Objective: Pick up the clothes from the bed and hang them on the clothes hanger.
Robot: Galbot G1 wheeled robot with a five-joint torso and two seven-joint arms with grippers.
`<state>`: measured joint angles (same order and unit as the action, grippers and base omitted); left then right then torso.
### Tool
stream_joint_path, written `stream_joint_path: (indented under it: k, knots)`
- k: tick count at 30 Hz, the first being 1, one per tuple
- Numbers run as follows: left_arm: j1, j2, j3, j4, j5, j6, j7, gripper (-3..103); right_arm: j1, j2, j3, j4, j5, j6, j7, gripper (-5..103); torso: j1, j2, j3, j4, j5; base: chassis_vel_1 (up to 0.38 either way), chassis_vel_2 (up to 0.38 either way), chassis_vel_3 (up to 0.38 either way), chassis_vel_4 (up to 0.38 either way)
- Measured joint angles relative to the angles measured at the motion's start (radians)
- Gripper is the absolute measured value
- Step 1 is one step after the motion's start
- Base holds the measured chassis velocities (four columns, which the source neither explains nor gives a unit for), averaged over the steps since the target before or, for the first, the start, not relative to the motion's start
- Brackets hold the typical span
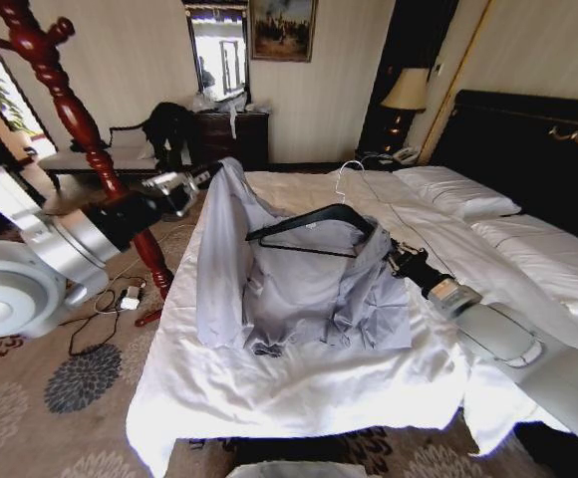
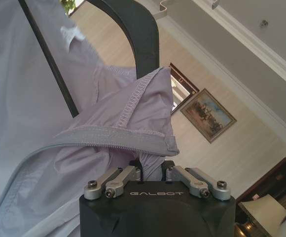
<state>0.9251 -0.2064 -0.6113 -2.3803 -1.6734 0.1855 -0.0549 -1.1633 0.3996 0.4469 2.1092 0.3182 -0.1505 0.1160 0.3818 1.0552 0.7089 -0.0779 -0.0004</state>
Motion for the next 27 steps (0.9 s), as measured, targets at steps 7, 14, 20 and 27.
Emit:
stream_joint_path:
  k: [7, 14, 20, 27]
  knots:
    - [0.036, 0.061, -0.009, 0.017, 0.049, 0.005, -0.011, 0, 0.214, 0.068, -0.225, 0.014, 0.044, -0.026, 0.001, 16, 0.0, 0.0, 0.0, 0.0, 0.0003, 0.0, 0.0, 0.0, 0.0]
    - [0.02, 0.108, -0.029, 0.009, 0.044, 0.002, -0.021, 0, 0.334, 0.126, -0.356, -0.021, 0.019, -0.029, -0.008, 16, 0.0, 0.0, 0.0, -0.0002, 0.0002, 0.0, 0.0, 0.0, 0.0]
    - [-0.008, 0.127, -0.044, 0.034, 0.015, 0.0, -0.029, 0, 0.272, 0.111, -0.323, -0.02, -0.028, -0.014, -0.023, 16, 0.0, 0.0, 0.0, -0.0006, 0.0003, 0.0, 0.0, 0.0, 0.0]
    - [0.025, 0.174, -0.027, 0.034, 0.065, 0.0, 0.001, 0, 0.331, 0.13, -0.382, -0.021, -0.059, -0.025, -0.029, 16, 0.0, 0.0, 0.0, -0.0001, 0.0002, 0.0, 0.0, 0.0, 0.0]
